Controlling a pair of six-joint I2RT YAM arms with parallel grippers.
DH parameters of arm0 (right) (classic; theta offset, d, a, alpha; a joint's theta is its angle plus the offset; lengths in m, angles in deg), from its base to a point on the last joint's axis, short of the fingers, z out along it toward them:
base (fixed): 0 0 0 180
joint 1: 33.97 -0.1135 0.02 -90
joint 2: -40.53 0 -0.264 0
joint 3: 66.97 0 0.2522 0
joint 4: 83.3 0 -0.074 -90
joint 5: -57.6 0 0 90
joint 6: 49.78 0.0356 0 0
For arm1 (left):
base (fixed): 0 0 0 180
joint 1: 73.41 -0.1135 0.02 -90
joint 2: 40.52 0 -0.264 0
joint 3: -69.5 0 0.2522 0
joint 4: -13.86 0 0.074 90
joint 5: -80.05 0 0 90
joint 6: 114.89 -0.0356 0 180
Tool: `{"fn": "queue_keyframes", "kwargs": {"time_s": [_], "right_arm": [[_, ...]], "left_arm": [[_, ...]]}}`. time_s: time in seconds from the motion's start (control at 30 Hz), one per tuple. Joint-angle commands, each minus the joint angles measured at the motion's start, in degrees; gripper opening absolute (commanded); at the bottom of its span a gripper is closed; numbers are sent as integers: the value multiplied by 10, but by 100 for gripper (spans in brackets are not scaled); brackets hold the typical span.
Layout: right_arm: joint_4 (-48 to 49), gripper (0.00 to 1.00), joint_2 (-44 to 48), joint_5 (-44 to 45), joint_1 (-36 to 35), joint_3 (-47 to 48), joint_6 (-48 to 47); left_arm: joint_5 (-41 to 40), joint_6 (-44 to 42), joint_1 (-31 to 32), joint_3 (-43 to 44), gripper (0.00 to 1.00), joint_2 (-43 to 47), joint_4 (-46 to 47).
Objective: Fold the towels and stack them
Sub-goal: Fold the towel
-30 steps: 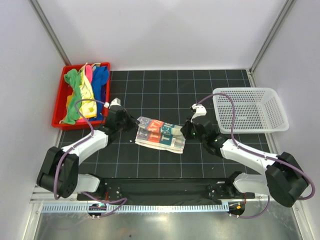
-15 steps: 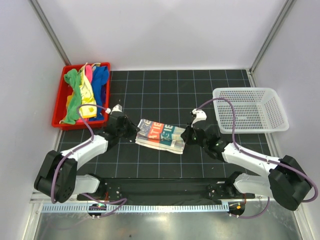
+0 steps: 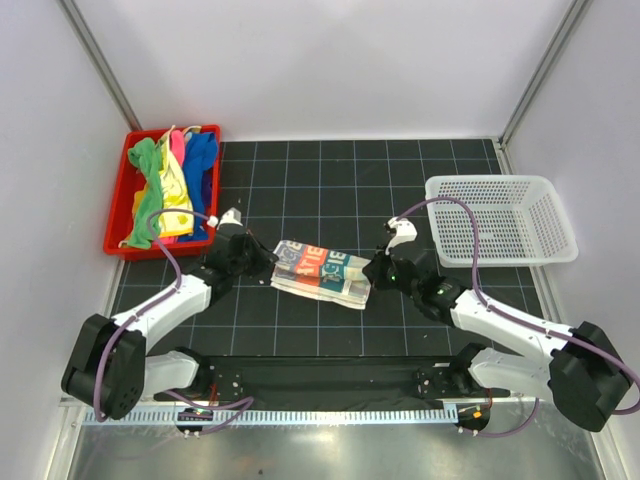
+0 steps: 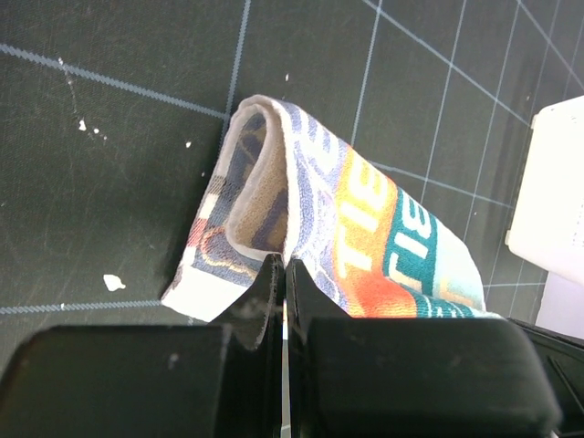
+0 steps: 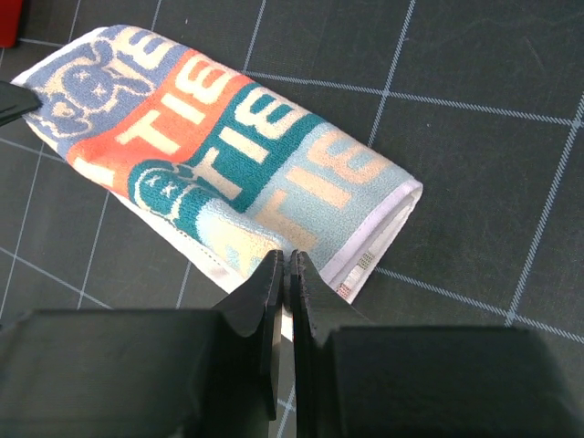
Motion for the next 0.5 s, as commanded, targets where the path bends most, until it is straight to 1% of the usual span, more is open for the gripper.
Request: {"fn": "queue_keyframes", "kwargs": {"time_s": [0.0, 0.27, 0.47], "right_arm": [[1, 8, 15, 2, -6, 25, -1], [6, 8, 16, 0, -12, 2, 12], [33, 8, 2, -6, -16, -27, 32]], "left_arm": [[-2, -9, 1, 12, 0, 14, -9], [-4, -10, 1, -3, 0, 18, -9], [2, -9, 1, -30, 0, 8, 3]]}}
